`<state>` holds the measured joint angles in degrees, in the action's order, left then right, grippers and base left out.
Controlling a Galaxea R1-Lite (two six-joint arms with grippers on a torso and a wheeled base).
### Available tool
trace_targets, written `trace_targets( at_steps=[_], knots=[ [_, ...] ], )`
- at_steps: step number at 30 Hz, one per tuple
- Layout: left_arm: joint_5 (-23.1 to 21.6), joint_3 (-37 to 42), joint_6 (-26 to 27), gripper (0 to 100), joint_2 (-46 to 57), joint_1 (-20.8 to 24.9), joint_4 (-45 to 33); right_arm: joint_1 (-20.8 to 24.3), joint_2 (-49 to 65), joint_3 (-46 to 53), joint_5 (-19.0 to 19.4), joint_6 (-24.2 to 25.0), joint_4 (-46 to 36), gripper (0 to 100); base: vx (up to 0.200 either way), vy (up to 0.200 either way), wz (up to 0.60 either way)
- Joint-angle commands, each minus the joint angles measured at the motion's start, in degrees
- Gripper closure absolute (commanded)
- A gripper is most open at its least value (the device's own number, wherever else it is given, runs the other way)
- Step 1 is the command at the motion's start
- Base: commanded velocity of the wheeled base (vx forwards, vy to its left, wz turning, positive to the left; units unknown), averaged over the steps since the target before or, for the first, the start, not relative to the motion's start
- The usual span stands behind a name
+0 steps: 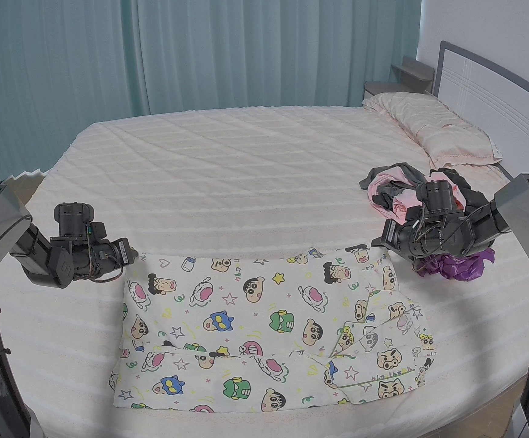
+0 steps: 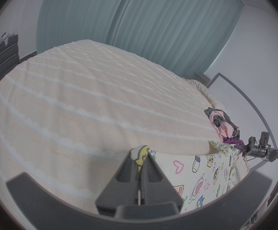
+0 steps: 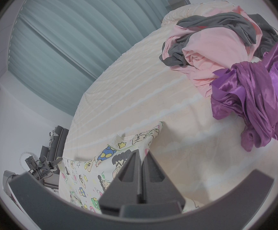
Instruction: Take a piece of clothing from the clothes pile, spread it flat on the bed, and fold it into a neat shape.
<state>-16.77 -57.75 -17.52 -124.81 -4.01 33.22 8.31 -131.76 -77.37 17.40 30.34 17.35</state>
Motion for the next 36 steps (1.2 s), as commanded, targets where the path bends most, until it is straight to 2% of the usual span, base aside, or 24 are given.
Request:
trace_targets(
  at_steps=[1,5,6,16,25,31,32,36],
  knots=[
    [0.0,-0.3,-0.1,100,-0.5,0.0,-0.2,0.2,-0.1,0.2,0.0,0.0,0.1,100,0.0,0.0,0.0],
    [0.0,-0.8,0.0,100,-3.3,0.3,-0.4,0.3,-0.3,0.3,0.0,0.0,0.0,100,0.0,0.0,0.0],
    [0.0,-1.3,0.0,0,-4.3,0.4,-0.4,0.2,-0.3,0.3,0.0,0.0,0.0,100,0.0,0.0,0.0],
    [0.2,-9.9,-0.1,0,-14.6,0.4,-0.4,0.3,-1.0,0.1,0.0,0.1,0.1,100,0.0,0.0,0.0],
    [-0.5,-14.5,-3.0,0,-14.8,0.8,-0.6,0.3,-1.2,0.3,0.0,0.1,0.0,100,0.0,0.0,0.0],
    [-2.6,-13.0,-3.6,0,-14.0,1.1,-0.6,0.3,-1.0,0.5,-0.1,0.1,0.0,100,0.0,0.0,0.0],
    [-3.4,-12.2,-3.5,100,-13.6,1.2,-0.6,0.3,-1.0,0.5,-0.1,0.1,0.0,100,0.0,0.0,0.0],
    [-3.6,-11.2,-3.4,100,-13.5,1.6,-0.6,0.3,-1.0,0.5,-0.1,0.1,0.0,100,0.0,0.0,0.0]
  ],
)
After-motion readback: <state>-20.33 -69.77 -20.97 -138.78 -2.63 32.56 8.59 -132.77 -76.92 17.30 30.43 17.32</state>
